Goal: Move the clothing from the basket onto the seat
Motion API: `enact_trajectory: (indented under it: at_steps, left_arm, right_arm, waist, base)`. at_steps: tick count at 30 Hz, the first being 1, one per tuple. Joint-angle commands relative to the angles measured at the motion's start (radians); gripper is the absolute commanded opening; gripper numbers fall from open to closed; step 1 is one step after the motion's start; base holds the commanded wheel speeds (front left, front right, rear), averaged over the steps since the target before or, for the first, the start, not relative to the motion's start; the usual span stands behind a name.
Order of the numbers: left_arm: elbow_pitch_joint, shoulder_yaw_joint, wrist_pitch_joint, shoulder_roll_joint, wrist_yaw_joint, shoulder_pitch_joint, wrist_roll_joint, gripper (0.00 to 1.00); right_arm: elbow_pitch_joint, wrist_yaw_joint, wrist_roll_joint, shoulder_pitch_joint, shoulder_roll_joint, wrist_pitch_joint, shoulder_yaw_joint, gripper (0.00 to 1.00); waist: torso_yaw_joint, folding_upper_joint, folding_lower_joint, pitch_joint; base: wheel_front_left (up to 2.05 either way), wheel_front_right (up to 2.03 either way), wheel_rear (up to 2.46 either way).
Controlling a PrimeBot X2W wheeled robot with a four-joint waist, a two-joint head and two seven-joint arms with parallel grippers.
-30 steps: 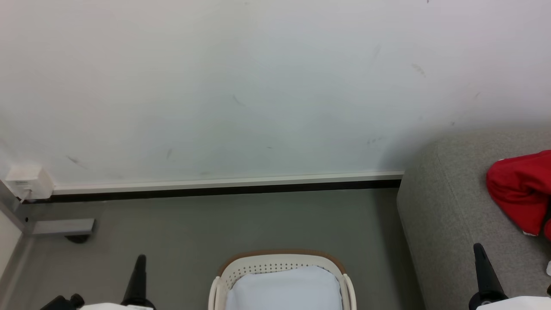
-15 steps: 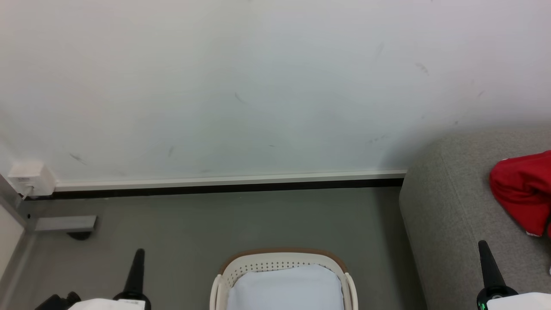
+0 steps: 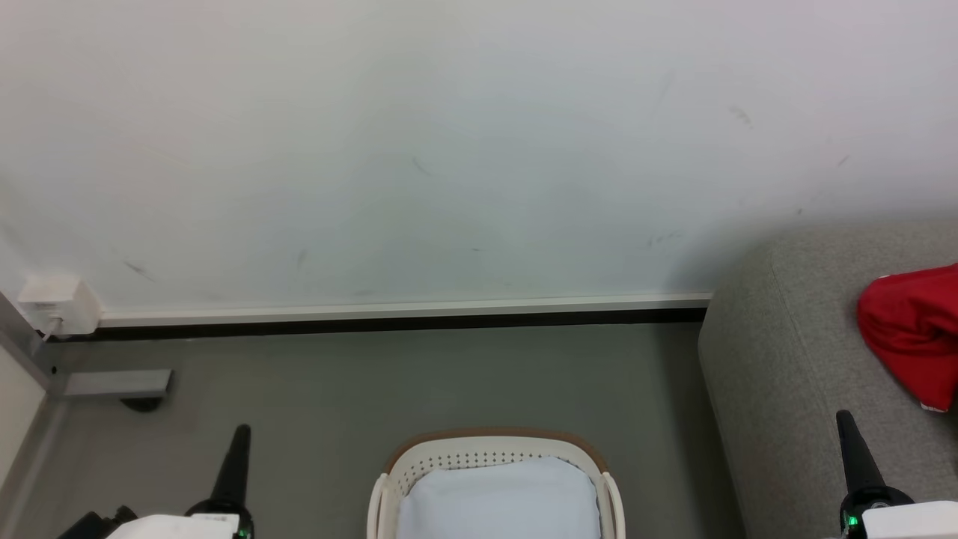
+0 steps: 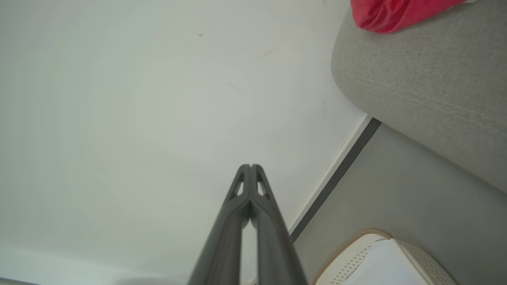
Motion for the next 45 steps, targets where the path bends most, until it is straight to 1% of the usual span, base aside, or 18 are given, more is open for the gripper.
enact_trajectory:
  at_steps: [1,33,42,45]
  left_arm:
    - [-0.012,0.006,0.006,0.008,-0.008,-0.019,-0.029,0.00]
    - [-0.029,0.021,0.071,0.011,-0.009,-0.033,-0.274,0.00]
    - [-0.033,0.024,0.084,0.011,-0.009,-0.035,-0.325,0.00]
    - [-0.032,0.024,0.084,0.011,-0.008,-0.035,-0.321,0.00]
  right_arm:
    - [-0.011,-0.001,0.018,-0.014,-0.003,0.005,-0.009,0.00]
    - [-0.010,-0.002,0.218,-0.030,0.017,0.072,-0.063,0.00]
    - [-0.010,-0.002,0.258,-0.036,0.021,0.086,-0.075,0.00]
    - [-0.010,-0.002,0.254,-0.036,0.020,0.086,-0.074,0.00]
  waist:
    - [0.001,0.0000,-0.0001,0.000]
    - [0.017,0.0000,-0.0001,0.016]
    - [0.021,0.0000,-0.0001,0.019]
    - [0.021,0.0000,-0.0001,0.019]
  base:
    - [0.00,0.00,0.00]
    - [0.00,0.00,0.00]
    - [0.00,0.00,0.00]
    - [0.00,0.00,0.00]
